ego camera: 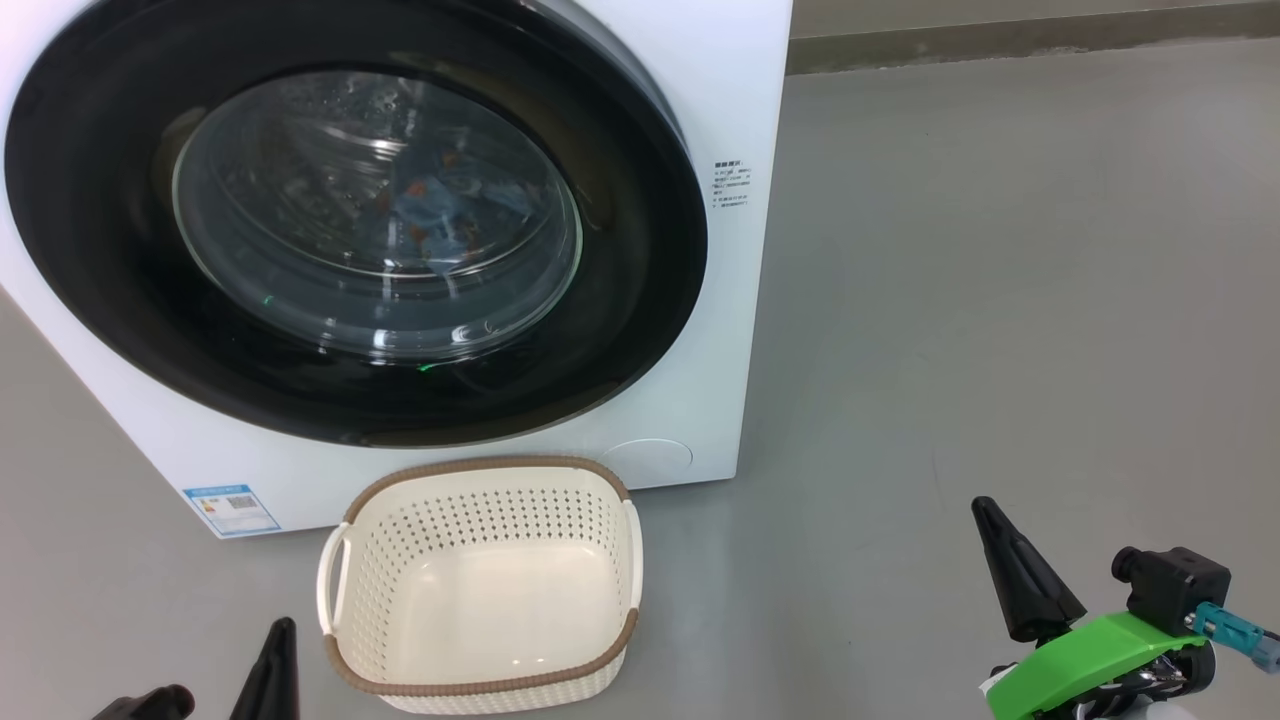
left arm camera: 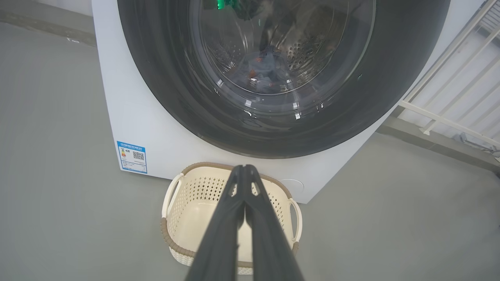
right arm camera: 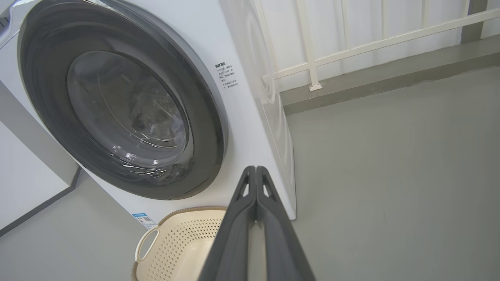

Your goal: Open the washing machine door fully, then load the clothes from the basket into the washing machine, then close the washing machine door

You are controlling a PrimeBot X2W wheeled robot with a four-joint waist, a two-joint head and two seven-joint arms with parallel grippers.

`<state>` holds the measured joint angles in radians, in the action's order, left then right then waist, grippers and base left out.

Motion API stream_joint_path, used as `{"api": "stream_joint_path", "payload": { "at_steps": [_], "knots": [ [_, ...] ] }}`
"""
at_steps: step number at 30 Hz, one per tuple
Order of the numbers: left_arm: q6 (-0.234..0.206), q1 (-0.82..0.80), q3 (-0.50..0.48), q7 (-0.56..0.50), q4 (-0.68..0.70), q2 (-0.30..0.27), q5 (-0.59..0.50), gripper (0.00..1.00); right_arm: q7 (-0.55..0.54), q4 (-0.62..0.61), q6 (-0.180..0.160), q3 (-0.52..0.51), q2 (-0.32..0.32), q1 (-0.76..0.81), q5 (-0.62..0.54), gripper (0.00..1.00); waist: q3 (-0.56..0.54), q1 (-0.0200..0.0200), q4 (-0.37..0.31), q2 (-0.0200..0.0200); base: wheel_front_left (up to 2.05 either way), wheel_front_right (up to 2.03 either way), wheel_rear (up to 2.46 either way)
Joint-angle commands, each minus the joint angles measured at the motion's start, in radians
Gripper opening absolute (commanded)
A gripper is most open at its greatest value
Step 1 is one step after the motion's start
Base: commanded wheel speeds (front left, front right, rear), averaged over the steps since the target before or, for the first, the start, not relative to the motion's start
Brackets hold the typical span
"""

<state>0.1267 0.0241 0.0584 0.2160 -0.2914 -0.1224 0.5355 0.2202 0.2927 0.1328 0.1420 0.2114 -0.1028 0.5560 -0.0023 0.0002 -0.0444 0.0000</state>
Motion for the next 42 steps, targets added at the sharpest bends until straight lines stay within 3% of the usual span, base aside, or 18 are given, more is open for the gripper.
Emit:
{"api": "stream_joint_path", "payload": {
  "at_steps": [1, 42],
  "knots": [
    [0.000, -0.033, -0.018, -0.009, 0.025, -0.010, 0.034, 0.00, -0.008, -0.026, 0.000, -0.017, 0.003, -0.027, 0.035, 0.00, 0.000, -0.0001, 0.001, 0.0000, 0.00, 0.00, 0.00],
    [0.002, -0.070, -0.075, -0.126, 0.032, 0.020, 0.414, 0.00, -0.124, -0.034, -0.001, -0.100, -0.054, -0.019, 0.411, 0.00, 0.002, -0.0001, 0.017, 0.0000, 0.00, 0.00, 0.00]
  ]
}}
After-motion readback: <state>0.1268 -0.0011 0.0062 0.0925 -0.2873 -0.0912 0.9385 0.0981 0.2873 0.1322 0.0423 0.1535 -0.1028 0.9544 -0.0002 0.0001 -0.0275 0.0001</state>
